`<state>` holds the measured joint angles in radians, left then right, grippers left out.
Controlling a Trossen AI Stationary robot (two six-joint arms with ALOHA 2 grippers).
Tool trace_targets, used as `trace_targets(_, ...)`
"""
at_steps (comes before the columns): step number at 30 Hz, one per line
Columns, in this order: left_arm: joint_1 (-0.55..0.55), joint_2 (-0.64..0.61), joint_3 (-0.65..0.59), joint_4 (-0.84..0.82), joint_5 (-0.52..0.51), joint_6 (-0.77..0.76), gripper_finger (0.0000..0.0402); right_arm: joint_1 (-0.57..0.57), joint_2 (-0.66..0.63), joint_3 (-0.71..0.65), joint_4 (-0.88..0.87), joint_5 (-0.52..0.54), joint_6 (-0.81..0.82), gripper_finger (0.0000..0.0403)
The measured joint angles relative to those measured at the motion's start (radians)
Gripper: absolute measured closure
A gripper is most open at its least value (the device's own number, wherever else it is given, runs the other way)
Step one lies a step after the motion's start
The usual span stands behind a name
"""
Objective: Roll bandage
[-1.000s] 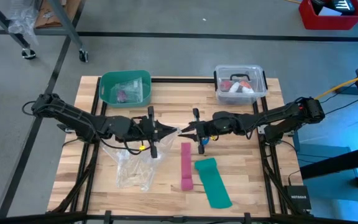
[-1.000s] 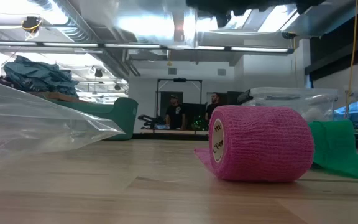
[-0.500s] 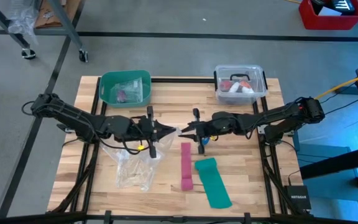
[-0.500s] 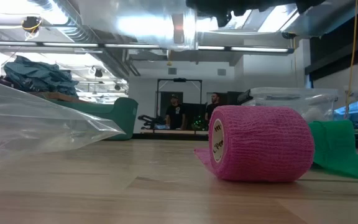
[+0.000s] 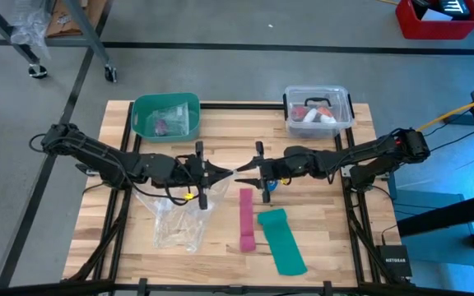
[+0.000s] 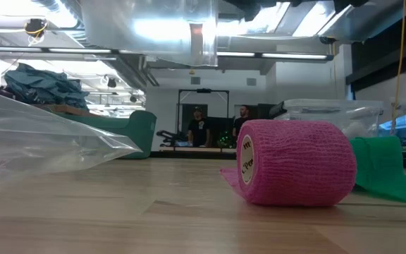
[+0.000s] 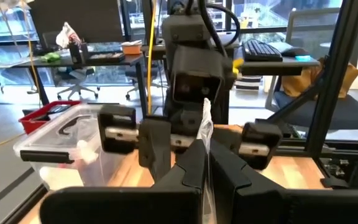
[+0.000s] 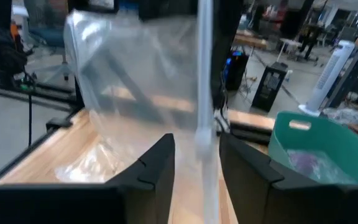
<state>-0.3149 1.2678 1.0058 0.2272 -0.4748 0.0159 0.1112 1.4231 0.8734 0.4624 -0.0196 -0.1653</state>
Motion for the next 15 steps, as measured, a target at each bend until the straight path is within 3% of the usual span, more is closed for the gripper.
trace_targets(15, 0.0, 0.0, 0.0, 0.0, 0.0, -0.008, 0.0401, 0.0, -0.001, 0.0, 0.007, 0.0, 0.0, 0.0279)
